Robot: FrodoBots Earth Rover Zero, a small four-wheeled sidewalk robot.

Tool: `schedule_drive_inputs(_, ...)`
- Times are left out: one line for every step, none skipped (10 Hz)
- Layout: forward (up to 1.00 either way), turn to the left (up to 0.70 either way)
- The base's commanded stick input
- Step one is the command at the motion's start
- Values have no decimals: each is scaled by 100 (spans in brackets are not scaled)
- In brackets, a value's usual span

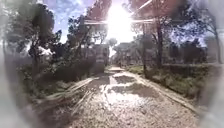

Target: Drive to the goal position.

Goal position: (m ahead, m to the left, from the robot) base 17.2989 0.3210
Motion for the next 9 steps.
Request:
schedule_drive_inputs(0, 0)
schedule_drive_inputs(0, 0)
schedule_drive_inputs(12, 0)
schedule_drive_inputs(26, 0)
schedule_drive_inputs(41, 0)
schedule_drive_inputs(55, 0)
schedule_drive_inputs(69, 0)
schedule_drive_inputs(70, 0)
schedule_drive_inputs(70, 0)
